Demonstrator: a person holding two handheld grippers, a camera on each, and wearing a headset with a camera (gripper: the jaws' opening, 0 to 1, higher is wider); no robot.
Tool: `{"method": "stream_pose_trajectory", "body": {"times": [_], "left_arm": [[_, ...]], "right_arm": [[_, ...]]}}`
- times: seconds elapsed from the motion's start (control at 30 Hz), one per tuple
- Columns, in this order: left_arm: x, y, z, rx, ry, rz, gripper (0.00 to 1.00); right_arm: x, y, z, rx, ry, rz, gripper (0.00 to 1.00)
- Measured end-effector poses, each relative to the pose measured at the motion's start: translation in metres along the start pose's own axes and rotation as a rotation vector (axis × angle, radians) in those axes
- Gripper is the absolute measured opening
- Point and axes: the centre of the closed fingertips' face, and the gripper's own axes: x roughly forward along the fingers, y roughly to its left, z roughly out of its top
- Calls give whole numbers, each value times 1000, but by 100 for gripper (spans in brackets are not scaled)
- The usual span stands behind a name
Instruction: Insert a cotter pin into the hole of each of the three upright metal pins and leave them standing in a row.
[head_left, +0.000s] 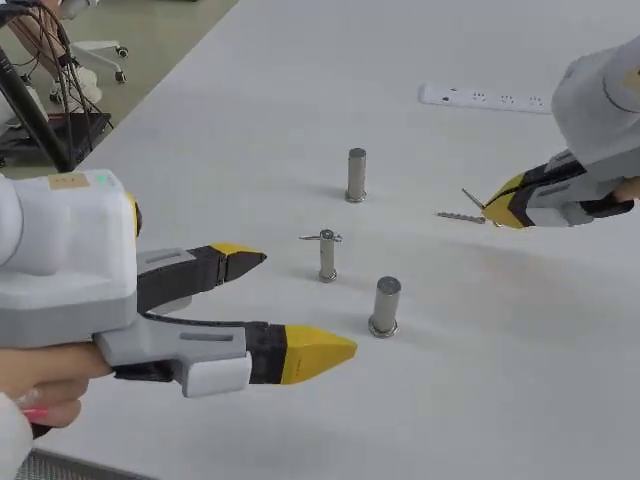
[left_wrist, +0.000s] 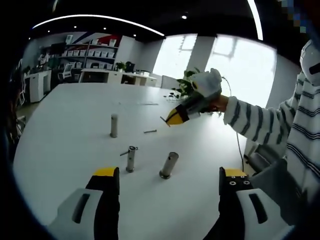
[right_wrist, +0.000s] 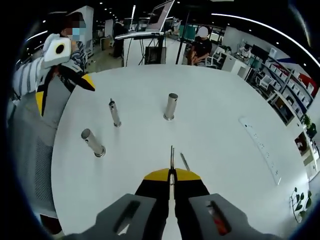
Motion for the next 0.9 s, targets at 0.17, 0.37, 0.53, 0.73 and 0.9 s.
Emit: {"method": "stream_pose_trajectory", "body": {"times": [0.17, 0.37, 0.53, 0.73, 0.9], "left_arm": [[4, 6, 9, 14, -6, 13, 80], [10, 4, 25, -1, -29, -3, 78], [19, -1, 37, -5, -51, -28, 72], [27, -12, 37, -49, -40, -78, 57], [31, -17, 37, -48, -18, -108, 51]], "right_arm": [[-13, 10, 3, -64, -62, -69, 0], [-22, 14, 13, -111, -111, -125, 0], [-26, 28, 21, -138, -156, -99, 0], [-30, 47, 30, -200, -202, -103, 0], [-35, 59, 36, -266, -197, -149, 0]]}}
